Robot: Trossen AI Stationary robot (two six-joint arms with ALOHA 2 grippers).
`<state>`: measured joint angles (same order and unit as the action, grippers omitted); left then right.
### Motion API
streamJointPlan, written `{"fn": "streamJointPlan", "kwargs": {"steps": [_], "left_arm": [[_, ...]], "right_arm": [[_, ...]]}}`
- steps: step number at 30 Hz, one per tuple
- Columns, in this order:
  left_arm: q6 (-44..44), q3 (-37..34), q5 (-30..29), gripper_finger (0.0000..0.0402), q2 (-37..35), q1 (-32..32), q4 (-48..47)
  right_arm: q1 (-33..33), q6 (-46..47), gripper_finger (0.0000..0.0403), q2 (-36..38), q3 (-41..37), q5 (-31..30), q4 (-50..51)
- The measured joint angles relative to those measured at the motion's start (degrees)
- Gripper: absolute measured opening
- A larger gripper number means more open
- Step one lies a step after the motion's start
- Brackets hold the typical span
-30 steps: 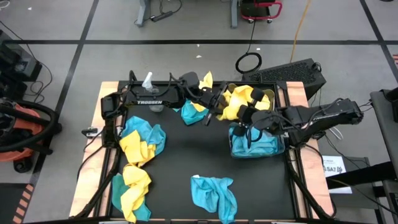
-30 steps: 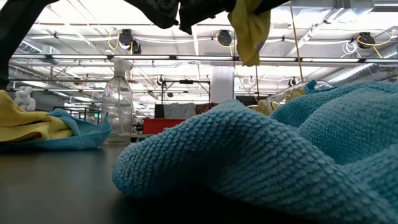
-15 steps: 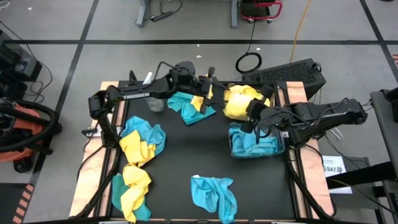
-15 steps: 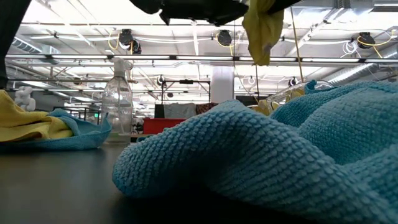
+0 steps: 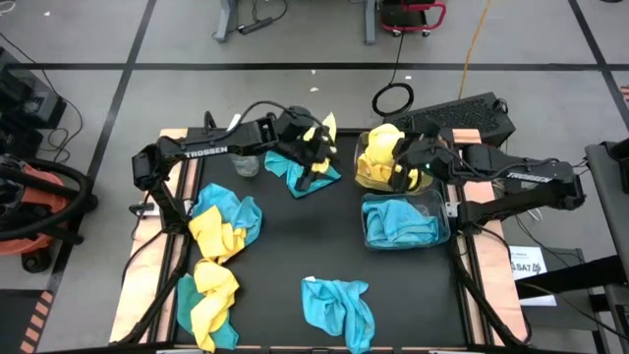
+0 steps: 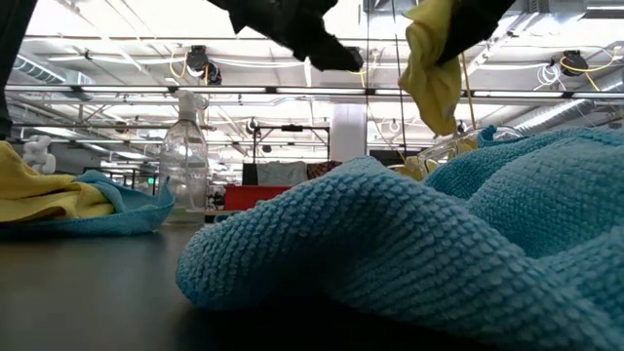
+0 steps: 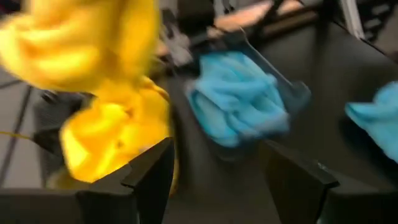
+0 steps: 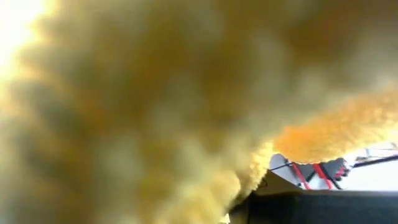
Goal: Sort microfiber towel by color & place in baskets
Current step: Put the yellow microfiber towel into the top transparent bin
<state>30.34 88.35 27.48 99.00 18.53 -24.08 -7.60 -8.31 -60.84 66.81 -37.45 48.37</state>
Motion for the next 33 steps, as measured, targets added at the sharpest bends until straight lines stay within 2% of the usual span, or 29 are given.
{"fn": "streamJointPlan", "kwargs": {"steps": [11,16,23,33], "left_arm": [[-0.01,-0.86,2.71,0.0238,0.04,-6.77,-9.79],[0.03,-0.86,2.70,0.0238,0.04,-11.73,-10.31],[-1.17,-0.85,2.38,0.0238,0.04,-17.68,-10.38],[-2.96,-0.84,0.70,0.0238,0.04,-24.42,-11.36]], "right_arm": [[-15.19,-13.64,0.0000,-1.45,-1.86,20.38,-0.66],[-21.40,-14.89,0.0000,-3.53,-8.79,21.43,-1.67],[-26.08,-12.57,0.0000,-8.34,-18.59,24.46,-9.90],[-29.36,-6.41,0.0000,-21.49,-21.14,27.37,-15.14]]}}
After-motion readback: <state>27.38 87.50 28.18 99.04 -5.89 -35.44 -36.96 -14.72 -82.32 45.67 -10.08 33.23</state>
